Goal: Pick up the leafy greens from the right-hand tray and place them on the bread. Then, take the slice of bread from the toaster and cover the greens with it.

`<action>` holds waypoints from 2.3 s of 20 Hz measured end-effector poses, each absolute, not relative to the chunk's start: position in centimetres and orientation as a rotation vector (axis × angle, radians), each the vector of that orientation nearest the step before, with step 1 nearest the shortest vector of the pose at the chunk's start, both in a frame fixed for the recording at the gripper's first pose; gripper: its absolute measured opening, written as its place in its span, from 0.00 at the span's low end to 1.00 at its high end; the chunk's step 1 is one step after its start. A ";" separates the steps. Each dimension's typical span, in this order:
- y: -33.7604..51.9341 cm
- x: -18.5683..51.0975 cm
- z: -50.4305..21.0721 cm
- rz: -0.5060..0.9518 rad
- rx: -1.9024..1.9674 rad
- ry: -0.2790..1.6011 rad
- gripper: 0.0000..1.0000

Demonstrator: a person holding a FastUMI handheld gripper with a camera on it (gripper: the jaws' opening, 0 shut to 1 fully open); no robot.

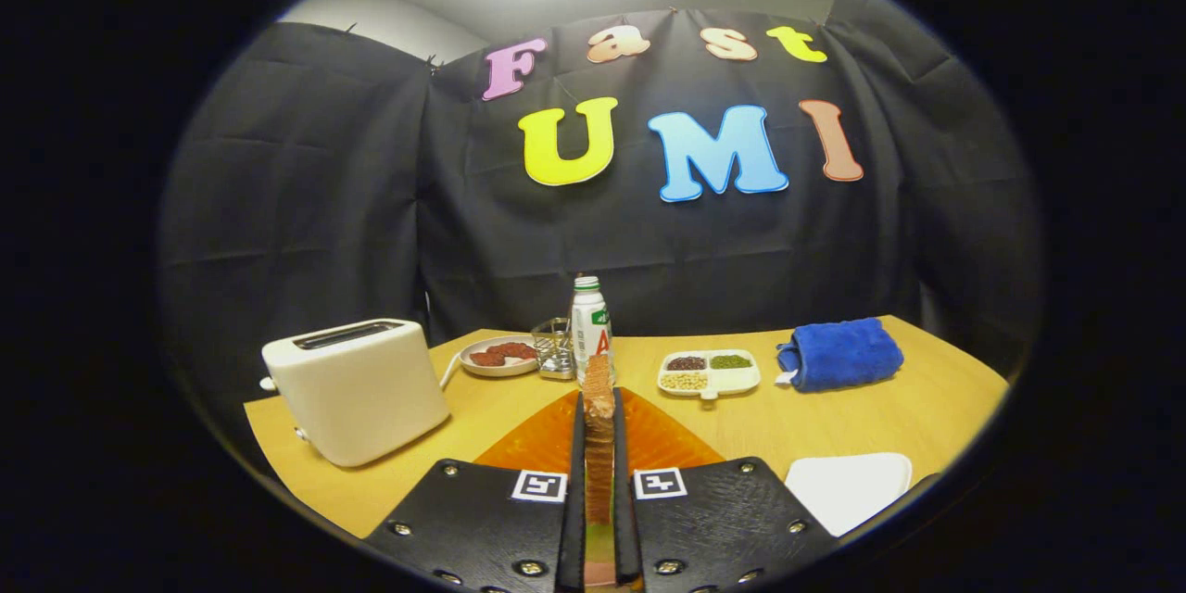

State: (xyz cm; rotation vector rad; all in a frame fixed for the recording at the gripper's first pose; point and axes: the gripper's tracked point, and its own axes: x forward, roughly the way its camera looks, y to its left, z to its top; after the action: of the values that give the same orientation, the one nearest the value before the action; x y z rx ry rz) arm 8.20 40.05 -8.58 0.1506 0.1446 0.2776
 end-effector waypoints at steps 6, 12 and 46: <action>40.8 7.5 -10.8 0.296 0.062 0.150 0.12; 45.0 5.5 -12.3 0.430 0.098 0.226 0.12; 37.5 7.5 -5.2 0.423 0.122 0.200 0.59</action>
State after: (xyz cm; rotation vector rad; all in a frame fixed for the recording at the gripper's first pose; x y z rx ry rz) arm 7.52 37.49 -5.19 0.1221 0.1997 0.4228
